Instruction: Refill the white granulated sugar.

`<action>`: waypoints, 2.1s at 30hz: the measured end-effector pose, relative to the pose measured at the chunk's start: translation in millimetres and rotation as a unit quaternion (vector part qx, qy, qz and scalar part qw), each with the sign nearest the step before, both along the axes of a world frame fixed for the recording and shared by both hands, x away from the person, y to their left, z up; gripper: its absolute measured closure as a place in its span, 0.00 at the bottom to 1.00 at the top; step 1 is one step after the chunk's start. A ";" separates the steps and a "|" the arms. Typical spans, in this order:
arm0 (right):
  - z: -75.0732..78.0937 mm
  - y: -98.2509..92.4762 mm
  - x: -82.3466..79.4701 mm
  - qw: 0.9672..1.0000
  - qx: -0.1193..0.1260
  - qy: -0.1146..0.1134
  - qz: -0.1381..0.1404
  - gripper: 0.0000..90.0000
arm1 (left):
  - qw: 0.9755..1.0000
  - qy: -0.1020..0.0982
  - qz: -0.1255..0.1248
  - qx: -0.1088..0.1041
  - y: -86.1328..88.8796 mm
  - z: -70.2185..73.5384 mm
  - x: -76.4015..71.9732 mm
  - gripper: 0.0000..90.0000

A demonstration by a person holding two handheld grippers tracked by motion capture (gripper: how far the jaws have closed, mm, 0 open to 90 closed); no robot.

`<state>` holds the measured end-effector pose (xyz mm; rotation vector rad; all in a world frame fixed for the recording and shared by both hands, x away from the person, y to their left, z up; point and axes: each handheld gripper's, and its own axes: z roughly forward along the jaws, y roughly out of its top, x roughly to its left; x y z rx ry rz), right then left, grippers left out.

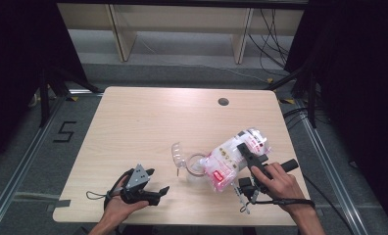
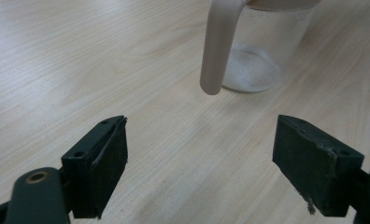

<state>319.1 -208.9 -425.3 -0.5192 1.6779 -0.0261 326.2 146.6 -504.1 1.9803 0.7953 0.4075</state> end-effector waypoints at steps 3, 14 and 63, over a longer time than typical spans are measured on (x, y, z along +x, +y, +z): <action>0.2 0.1 0.1 1.000 -0.004 -0.001 0.001 0.62 | 1.000 0.004 0.003 -0.004 -0.4 -0.3 -0.4 0.20; -1.0 -0.8 0.5 1.000 -0.002 -0.003 0.001 0.63 | 1.000 -0.001 0.001 0.000 0.4 0.3 -0.1 0.20; -0.4 -1.5 -0.5 1.000 -0.003 -0.005 0.004 0.64 | 1.000 -0.004 0.002 0.000 0.3 1.1 -0.5 0.20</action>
